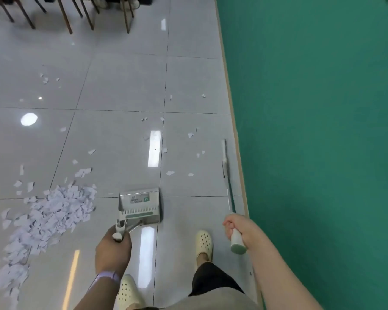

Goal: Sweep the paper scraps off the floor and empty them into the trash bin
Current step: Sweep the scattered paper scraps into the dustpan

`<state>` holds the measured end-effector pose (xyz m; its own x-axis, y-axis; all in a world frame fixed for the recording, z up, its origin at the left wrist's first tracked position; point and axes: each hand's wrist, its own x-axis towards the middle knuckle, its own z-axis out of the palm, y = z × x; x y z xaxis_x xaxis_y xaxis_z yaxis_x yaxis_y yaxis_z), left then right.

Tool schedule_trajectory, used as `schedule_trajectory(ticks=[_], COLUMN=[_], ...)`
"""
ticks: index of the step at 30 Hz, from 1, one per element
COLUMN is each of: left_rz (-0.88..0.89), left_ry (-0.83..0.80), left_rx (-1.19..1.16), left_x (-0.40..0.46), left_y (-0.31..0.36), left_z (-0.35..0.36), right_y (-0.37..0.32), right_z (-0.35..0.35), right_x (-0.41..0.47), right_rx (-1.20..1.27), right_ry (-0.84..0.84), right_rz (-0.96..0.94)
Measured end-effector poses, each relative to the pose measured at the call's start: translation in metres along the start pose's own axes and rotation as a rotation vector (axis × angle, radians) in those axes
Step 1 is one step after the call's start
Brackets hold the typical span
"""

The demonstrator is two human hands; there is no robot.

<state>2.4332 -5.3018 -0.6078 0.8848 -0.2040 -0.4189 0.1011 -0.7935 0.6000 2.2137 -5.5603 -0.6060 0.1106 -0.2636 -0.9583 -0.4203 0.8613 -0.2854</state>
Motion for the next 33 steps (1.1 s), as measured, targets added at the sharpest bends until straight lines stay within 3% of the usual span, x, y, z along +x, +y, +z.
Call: schedule_trajectory(ticks=[4,8,15,20,24,33], left_rz=[-0.022,-0.068,-0.173,-0.282,-0.254,-0.221], left_ry=[0.018,0.002,0.1,0.13,0.097,0.038], left_rx=[0.007,-0.069,-0.129,-0.145,-0.145,-0.084], left_x=[-0.013,-0.019,-0.001,0.024,0.057,0.128], left_y=[0.054,0.089,0.106,0.092,0.092,0.093], left_z=[0.054,0.084,0.075,0.058,0.048,0.011], right_y=[-0.057,-0.085,-0.135,-0.166,-0.168,-0.152], right_z=[-0.061,-0.064,-0.001,-0.02,-0.012,0.088], right_x=[0.013,0.029,0.052,0.05,0.035,0.027], right_rx=[-0.033,-0.109,-0.139,0.102,0.038,-0.101], right_ry=[0.067,0.021,-0.281,-0.444,-0.401,-0.058], right_rz=[0.069,0.118,0.267,0.301,0.255,0.15])
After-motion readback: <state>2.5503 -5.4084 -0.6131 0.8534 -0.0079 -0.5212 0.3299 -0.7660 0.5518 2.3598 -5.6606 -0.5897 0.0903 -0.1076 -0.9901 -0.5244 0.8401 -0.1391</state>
